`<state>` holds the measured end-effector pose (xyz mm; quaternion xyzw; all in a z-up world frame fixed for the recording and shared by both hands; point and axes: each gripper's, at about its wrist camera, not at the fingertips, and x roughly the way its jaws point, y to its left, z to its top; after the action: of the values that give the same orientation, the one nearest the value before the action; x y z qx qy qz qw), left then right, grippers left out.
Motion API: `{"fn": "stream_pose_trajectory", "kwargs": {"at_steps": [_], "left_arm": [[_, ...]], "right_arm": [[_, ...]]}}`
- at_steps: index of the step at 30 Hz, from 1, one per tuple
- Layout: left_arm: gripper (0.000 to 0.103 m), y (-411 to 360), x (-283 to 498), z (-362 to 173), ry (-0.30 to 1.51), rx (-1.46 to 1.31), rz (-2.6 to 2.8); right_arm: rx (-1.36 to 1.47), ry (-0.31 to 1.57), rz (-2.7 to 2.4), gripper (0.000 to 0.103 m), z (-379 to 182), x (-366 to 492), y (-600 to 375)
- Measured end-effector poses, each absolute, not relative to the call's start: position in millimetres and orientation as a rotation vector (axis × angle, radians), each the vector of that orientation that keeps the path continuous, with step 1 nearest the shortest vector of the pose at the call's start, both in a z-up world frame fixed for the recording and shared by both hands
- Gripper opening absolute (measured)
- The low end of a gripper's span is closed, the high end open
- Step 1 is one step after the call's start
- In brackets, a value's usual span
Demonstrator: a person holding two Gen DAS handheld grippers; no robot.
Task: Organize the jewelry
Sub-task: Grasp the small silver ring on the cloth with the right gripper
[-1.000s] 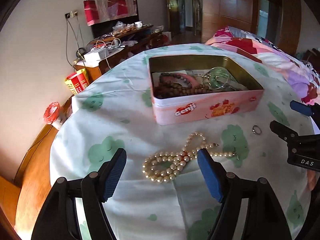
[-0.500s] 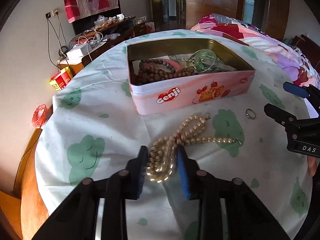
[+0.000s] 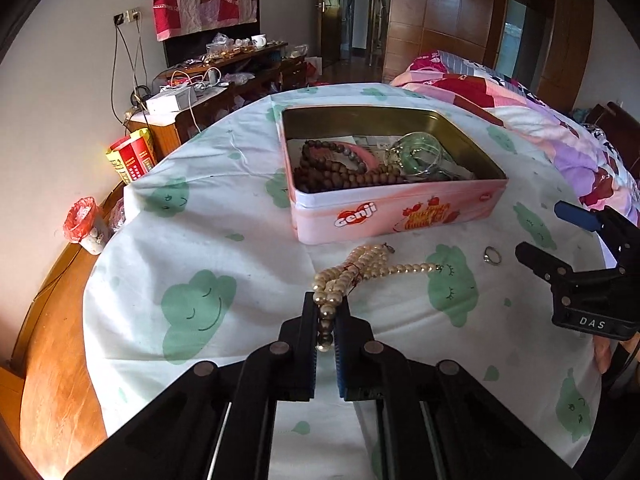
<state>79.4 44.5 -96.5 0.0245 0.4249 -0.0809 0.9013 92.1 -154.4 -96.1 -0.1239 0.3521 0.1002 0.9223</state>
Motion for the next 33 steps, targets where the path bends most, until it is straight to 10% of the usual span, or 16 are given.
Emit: {"fn": "stream_pose_trajectory", "kwargs": {"at_steps": [14,19,33], "left_arm": [[0.006,57.9,83.5,-100.3,0.871,0.000,-0.155],[0.006,56.6,80.4,-92.1,0.846,-0.002,-0.167],[0.006,53.2,76.7,-86.6,0.831,0.004,-0.176]], "right_arm": [[-0.290,0.868,0.384,0.054,-110.0,105.2,-118.2],[-0.225,0.889,0.444,0.024,-110.7,103.3,-120.8],[-0.225,0.854,0.420,0.007,-105.2,92.8,-123.6]]}}
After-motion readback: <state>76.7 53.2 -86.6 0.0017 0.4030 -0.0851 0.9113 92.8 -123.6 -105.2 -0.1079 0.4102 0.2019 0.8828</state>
